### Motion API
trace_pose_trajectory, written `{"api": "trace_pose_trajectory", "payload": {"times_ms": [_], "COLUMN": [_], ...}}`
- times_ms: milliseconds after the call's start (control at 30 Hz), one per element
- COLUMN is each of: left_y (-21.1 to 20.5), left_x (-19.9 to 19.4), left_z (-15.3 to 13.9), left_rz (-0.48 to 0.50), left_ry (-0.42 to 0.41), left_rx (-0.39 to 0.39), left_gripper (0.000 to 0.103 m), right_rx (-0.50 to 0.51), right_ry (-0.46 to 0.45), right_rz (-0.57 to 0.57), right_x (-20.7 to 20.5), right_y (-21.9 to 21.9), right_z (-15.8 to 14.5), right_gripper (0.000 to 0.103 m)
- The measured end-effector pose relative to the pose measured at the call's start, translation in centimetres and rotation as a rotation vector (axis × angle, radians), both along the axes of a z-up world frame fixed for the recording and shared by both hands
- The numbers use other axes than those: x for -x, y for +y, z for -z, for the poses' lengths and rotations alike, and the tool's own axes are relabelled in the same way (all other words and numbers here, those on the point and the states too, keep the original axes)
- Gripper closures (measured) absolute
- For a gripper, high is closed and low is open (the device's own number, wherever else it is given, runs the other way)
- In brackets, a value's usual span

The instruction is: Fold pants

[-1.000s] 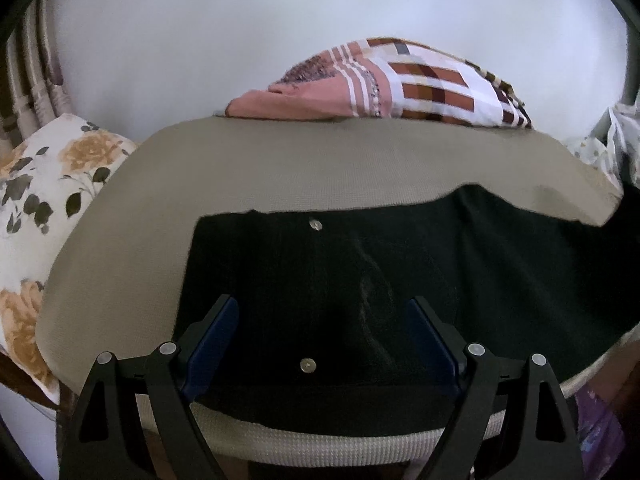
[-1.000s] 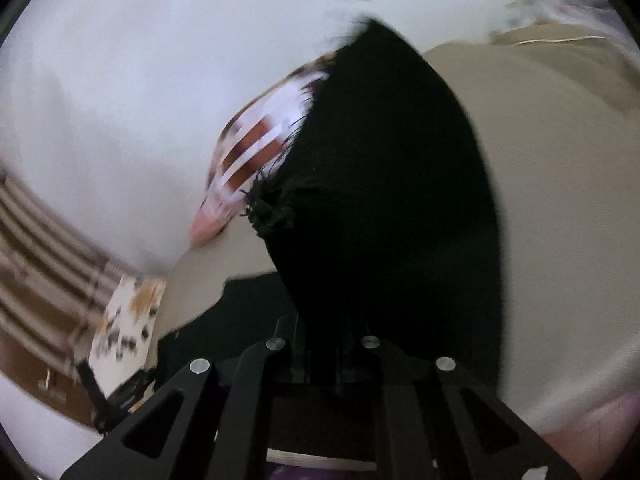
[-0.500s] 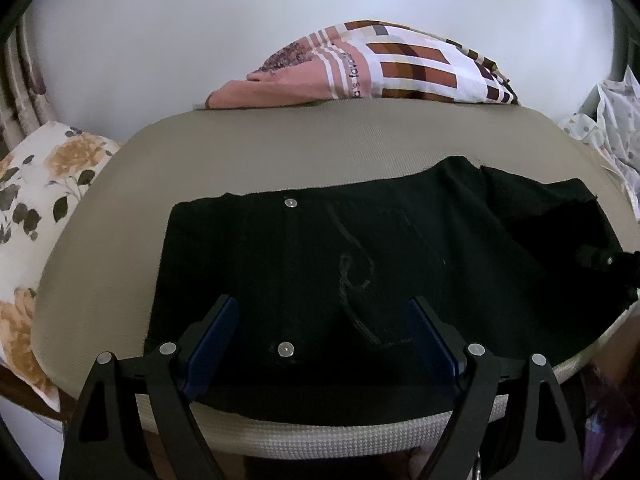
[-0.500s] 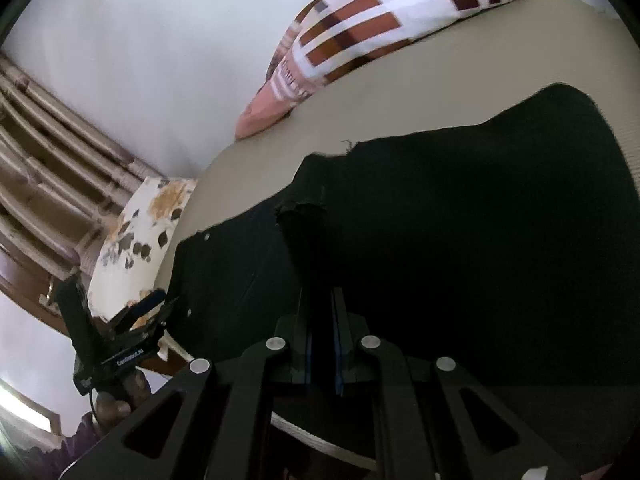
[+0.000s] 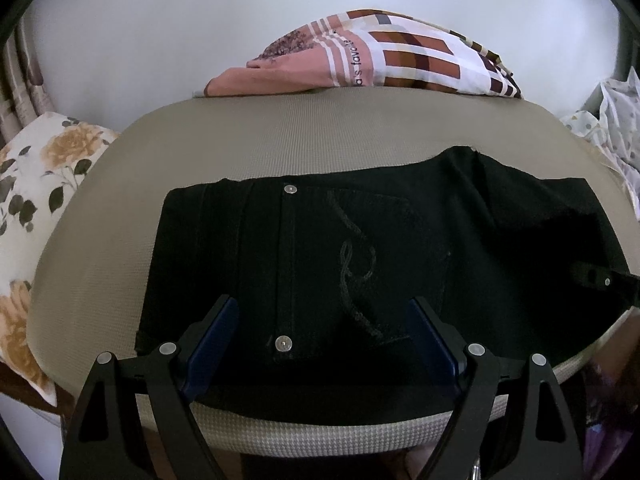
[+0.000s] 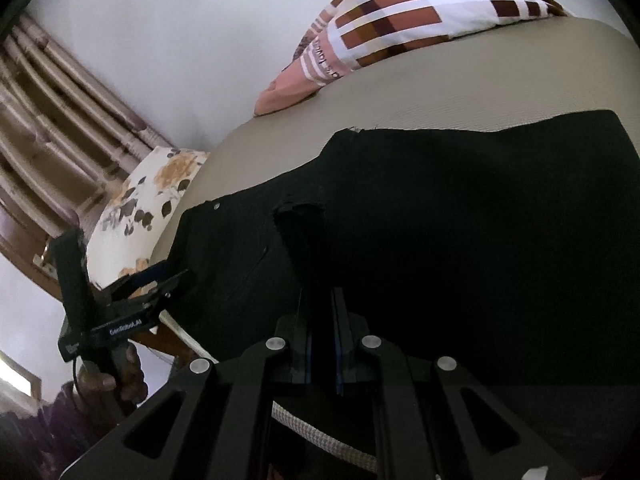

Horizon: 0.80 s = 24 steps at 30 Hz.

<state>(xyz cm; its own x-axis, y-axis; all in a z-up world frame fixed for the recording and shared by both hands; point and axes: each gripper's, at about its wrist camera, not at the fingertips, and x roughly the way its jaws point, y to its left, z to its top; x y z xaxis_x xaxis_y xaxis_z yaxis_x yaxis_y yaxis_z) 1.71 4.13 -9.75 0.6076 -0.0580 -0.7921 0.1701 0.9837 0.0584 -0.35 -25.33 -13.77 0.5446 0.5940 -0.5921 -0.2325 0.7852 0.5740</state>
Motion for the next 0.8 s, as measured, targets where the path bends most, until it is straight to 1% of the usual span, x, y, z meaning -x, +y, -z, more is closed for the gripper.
{"api": "trace_pose_trajectory", "payload": {"times_ms": [167, 500, 800], "left_y": [0.0, 0.1, 0.0], "left_x": [0.0, -0.1, -0.3], "left_z": [0.1, 0.7, 1.0], "left_rz": [-0.001, 0.001, 0.004], "left_ry": [0.005, 0.022, 0.033], "left_rx": [0.002, -0.003, -0.014], "left_gripper": [0.017, 0.017, 0.017], "right_rx": [0.018, 0.021, 0.073], "right_ry": [0.009, 0.026, 0.018], "right_rz": [-0.046, -0.084, -0.147], "right_x": [0.2, 0.2, 0.5], "right_y": [0.8, 1.2, 2.0], "right_z": [0.5, 1.0, 0.9], "right_gripper": [0.091, 0.089, 0.087]}}
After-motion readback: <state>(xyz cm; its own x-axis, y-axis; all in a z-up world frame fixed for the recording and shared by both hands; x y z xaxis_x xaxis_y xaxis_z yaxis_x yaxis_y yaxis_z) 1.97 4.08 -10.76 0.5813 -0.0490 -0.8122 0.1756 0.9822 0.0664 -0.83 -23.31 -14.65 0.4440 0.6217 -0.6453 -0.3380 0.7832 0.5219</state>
